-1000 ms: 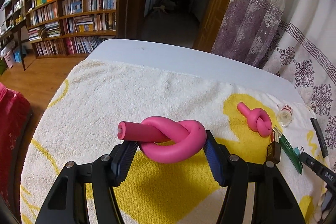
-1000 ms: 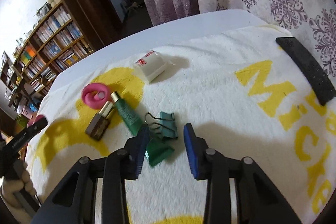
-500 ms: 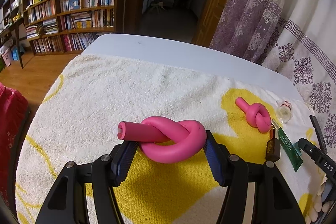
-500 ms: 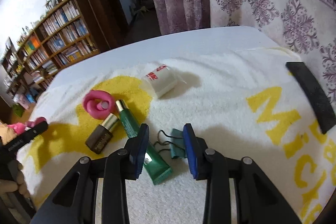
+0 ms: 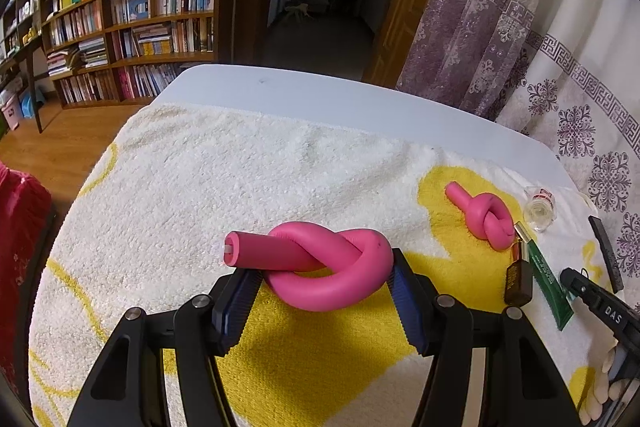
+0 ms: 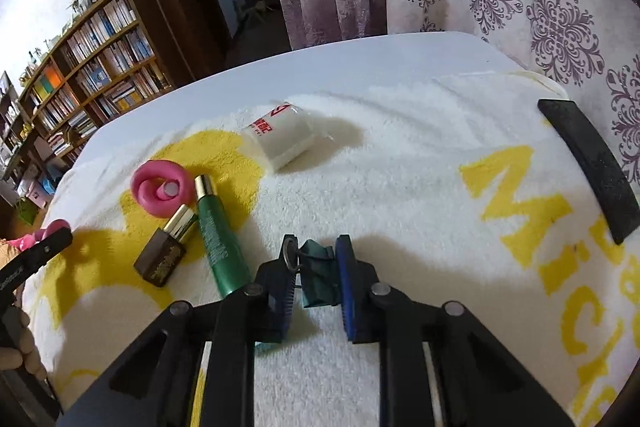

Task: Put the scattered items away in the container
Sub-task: 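Grasp the large pink foam knot with the left tool while the right tool grasps the teal binder clip, then carry the pink knot and binder clip over the pink tin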

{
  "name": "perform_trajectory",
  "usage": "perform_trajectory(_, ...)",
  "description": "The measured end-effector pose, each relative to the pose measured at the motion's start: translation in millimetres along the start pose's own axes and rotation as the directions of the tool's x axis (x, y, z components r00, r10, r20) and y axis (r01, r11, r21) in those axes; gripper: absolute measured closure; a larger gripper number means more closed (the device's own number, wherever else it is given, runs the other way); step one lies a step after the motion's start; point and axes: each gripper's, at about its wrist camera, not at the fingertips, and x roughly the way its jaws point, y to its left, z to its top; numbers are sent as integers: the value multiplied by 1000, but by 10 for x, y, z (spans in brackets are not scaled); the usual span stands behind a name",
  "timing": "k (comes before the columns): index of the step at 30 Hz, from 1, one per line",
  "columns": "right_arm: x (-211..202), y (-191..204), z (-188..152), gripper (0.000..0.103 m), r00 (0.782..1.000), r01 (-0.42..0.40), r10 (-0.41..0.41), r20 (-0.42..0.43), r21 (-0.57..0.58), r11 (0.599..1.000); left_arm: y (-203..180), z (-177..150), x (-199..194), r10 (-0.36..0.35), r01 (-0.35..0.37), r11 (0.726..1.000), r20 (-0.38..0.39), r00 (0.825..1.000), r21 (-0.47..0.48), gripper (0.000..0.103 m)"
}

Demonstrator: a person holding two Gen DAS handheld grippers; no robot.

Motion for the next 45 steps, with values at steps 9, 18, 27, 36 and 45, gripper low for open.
perform_trajectory(9, -530, -107, -183, 82, 997, -61, 57, 59, 57, 997, -149, 6, -121, -31, 31, 999, 18, 999, 36, 39)
perform_trajectory(18, -1278, -270, -543, 82, 987, -89, 73, 144, 104, 991, -442, -60, -417, -72, 68, 993, 41, 997, 92, 39)
perform_trajectory(27, -2018, -574, -939, 82, 972, -23, -10, 235, 138, 990, -926, -356, -873, -187, 178, 968, 33, 982, 177, 39)
perform_trajectory(36, -2711, -1136, -1387, 82, 943, 71, -138, 303, 222, 972, -1547, -712, -1227, -299, 288, 916, -3, 954, 279, 39)
perform_trajectory(45, -3168, -1741, -1742, 82, 888, 232, -337, 312, 328, 916, -2275, -1116, -1577, -416, 406, 829, -61, 907, 386, 39)
